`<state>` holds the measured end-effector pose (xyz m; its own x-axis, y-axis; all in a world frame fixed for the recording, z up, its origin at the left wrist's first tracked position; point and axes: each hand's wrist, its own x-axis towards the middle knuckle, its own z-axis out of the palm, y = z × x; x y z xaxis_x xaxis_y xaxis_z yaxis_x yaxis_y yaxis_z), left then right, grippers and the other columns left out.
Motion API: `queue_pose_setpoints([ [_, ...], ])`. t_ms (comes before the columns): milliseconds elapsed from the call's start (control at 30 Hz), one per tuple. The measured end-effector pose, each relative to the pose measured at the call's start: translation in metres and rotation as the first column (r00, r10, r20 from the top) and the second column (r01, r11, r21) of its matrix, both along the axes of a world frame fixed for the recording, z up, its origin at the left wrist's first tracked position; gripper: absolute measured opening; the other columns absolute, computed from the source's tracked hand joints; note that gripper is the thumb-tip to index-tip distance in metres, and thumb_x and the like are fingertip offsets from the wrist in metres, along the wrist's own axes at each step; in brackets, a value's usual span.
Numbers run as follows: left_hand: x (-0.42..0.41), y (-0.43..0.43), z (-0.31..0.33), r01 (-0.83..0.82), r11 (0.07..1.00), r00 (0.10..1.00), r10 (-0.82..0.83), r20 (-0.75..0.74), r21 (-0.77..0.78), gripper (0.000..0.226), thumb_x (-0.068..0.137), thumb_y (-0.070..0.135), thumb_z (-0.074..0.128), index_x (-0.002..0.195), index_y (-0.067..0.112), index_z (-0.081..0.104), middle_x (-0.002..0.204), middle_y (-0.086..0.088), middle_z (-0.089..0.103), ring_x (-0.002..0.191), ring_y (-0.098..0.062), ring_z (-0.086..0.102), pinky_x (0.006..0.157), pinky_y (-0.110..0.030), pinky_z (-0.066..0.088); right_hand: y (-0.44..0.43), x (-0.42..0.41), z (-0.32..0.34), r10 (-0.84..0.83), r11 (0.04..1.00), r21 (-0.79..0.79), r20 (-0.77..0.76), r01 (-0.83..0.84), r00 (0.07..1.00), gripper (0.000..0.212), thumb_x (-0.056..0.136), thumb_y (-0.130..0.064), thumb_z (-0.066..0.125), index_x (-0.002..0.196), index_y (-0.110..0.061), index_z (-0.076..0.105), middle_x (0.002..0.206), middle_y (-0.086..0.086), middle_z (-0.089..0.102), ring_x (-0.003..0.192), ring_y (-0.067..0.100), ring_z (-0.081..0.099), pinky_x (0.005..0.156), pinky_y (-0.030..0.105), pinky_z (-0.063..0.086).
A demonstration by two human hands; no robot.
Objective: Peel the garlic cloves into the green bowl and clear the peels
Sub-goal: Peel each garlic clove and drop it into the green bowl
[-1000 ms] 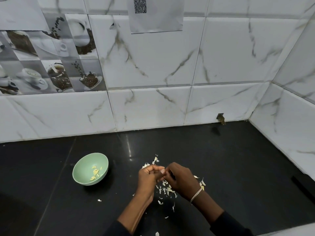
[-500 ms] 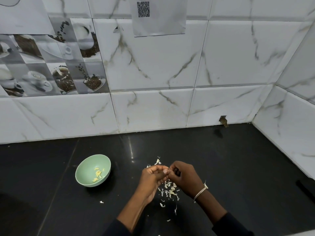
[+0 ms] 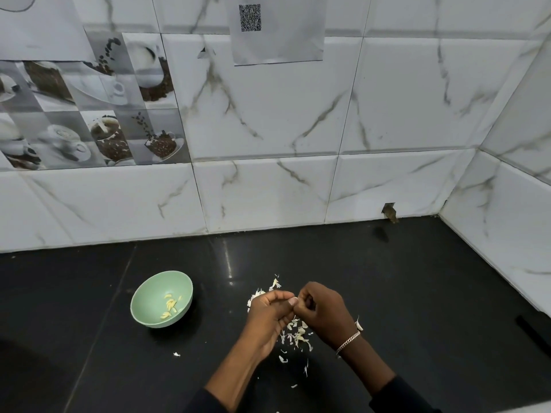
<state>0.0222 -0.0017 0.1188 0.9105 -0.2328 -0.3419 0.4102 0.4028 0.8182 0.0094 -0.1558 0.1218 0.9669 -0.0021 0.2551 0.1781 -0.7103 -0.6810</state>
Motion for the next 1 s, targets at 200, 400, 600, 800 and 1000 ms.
queue_pose_setpoints([
  [200,-0.001,0.005,0.002,0.031,0.997,0.999,-0.029,0.037,-0.064,0.018,0.088,-0.008,0.066,0.106,-0.010,0.067,0.093,-0.020,0.071,0.078,-0.017,0.068,0.068,-0.021,0.057,-0.001,0.000,0.005,0.034,0.998,0.046,0.020,-0.035,0.999,0.016,0.077,-0.038,0.062,0.075,-0.023,0.059,0.060,-0.010,0.054,0.057,0.008,0.051,0.053,0.016,0.038],
  [400,-0.002,0.009,0.000,0.064,0.995,0.996,-0.059,0.063,-0.079,0.025,0.087,-0.008,0.065,0.112,-0.014,0.065,0.102,-0.025,0.070,0.084,-0.019,0.069,0.074,-0.023,0.058,-0.002,0.000,0.007,0.038,0.997,0.062,0.000,-0.038,0.999,0.010,0.079,-0.023,0.070,0.076,-0.021,0.061,0.062,-0.008,0.057,0.056,0.007,0.051,0.053,0.020,0.041],
  [600,-0.006,0.012,0.000,0.093,0.991,0.995,-0.088,0.046,-0.098,0.026,0.085,-0.012,0.064,0.111,-0.007,0.066,0.092,-0.018,0.070,0.075,-0.016,0.066,0.067,-0.021,0.057,-0.007,0.003,0.012,0.005,0.998,0.061,-0.010,-0.005,1.000,0.012,0.083,-0.017,0.069,0.075,-0.020,0.060,0.062,-0.006,0.059,0.057,0.006,0.052,0.052,0.017,0.040],
  [800,-0.007,0.015,-0.001,0.101,0.991,0.995,-0.100,0.017,-0.090,0.025,0.091,-0.013,0.059,0.113,-0.004,0.065,0.088,-0.017,0.067,0.076,-0.016,0.065,0.067,-0.020,0.056,-0.015,0.012,0.005,-0.074,0.996,0.051,-0.088,0.078,0.993,0.018,0.092,-0.020,0.061,0.075,-0.018,0.057,0.069,-0.003,0.060,0.061,0.007,0.050,0.059,0.026,0.043],
  [1000,-0.004,0.014,0.001,0.051,0.995,0.998,-0.053,-0.021,-0.084,0.020,0.094,-0.003,0.059,0.112,-0.009,0.066,0.090,-0.018,0.069,0.075,-0.016,0.065,0.066,-0.020,0.056,-0.016,0.020,-0.006,-0.119,0.988,-0.119,-0.221,0.094,0.968,0.029,0.096,-0.029,0.058,0.069,-0.019,0.054,0.068,-0.004,0.059,0.065,0.014,0.055,0.064,0.033,0.045],
])
